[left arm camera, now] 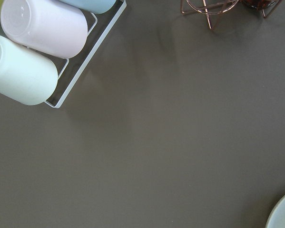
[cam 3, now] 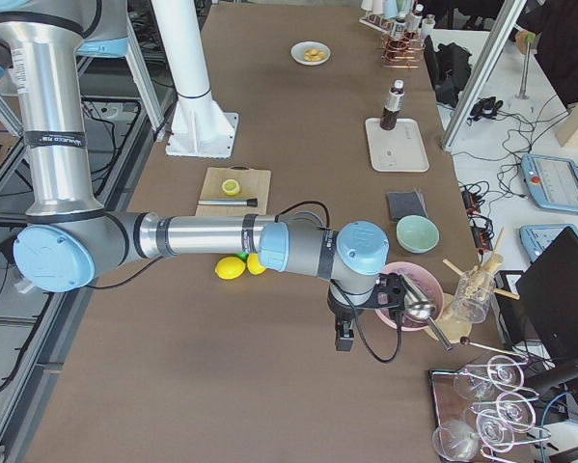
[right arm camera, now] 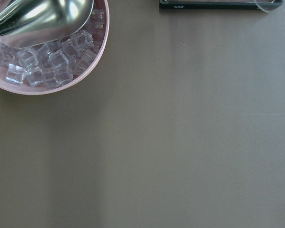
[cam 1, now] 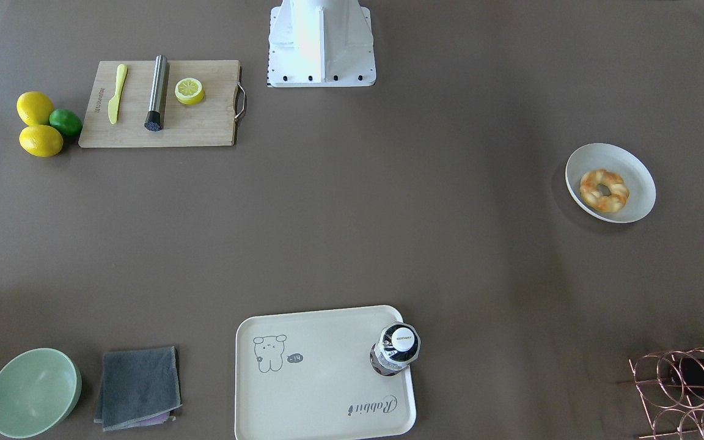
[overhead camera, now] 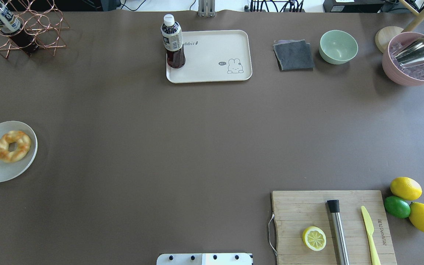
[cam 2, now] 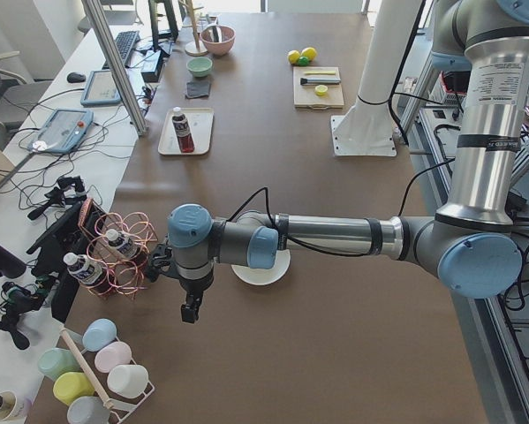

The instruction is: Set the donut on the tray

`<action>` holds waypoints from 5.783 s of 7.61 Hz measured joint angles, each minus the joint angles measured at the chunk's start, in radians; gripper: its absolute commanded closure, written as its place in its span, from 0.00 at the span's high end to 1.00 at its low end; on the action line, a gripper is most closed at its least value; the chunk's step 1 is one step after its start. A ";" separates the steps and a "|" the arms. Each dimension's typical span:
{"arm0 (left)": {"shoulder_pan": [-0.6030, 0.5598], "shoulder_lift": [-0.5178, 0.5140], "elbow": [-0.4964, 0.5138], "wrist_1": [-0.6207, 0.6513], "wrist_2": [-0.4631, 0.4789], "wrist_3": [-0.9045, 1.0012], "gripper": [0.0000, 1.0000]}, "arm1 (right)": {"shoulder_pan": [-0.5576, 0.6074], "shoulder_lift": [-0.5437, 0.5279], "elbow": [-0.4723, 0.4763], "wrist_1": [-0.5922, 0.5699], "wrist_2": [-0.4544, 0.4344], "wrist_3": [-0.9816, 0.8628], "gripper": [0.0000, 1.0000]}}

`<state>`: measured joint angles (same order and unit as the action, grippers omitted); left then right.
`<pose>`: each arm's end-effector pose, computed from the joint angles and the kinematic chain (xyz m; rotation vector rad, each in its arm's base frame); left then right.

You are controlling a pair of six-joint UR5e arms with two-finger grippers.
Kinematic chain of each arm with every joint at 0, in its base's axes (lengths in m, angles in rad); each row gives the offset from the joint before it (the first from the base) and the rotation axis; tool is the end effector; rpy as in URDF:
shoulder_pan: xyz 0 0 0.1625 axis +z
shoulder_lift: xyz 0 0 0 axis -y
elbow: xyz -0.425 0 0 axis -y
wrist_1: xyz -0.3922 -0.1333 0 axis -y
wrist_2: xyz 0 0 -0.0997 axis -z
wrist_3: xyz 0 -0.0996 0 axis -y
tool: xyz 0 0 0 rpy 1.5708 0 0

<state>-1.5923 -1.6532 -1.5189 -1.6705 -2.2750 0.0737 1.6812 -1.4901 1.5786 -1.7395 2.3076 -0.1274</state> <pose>-0.0803 -0.5341 0.6364 0.1582 0.6967 0.0958 0.1231 -0.5079 0.6330 0.0114 -0.7403 0.0133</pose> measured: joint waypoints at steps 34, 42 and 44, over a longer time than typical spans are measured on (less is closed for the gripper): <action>0.020 0.029 0.029 -0.095 -0.126 -0.074 0.99 | -0.020 0.002 -0.008 0.002 0.004 0.043 1.00; 0.381 0.229 0.048 -0.703 -0.069 -0.657 0.96 | -0.020 -0.005 -0.010 0.008 0.002 0.043 1.00; 0.405 0.223 0.109 -0.785 -0.060 -0.660 0.87 | -0.020 -0.003 -0.011 0.007 0.001 0.043 1.00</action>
<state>-1.1873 -1.4299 -1.4102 -2.4558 -2.3350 -0.5864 1.6613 -1.4928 1.5679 -1.7326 2.3088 -0.0844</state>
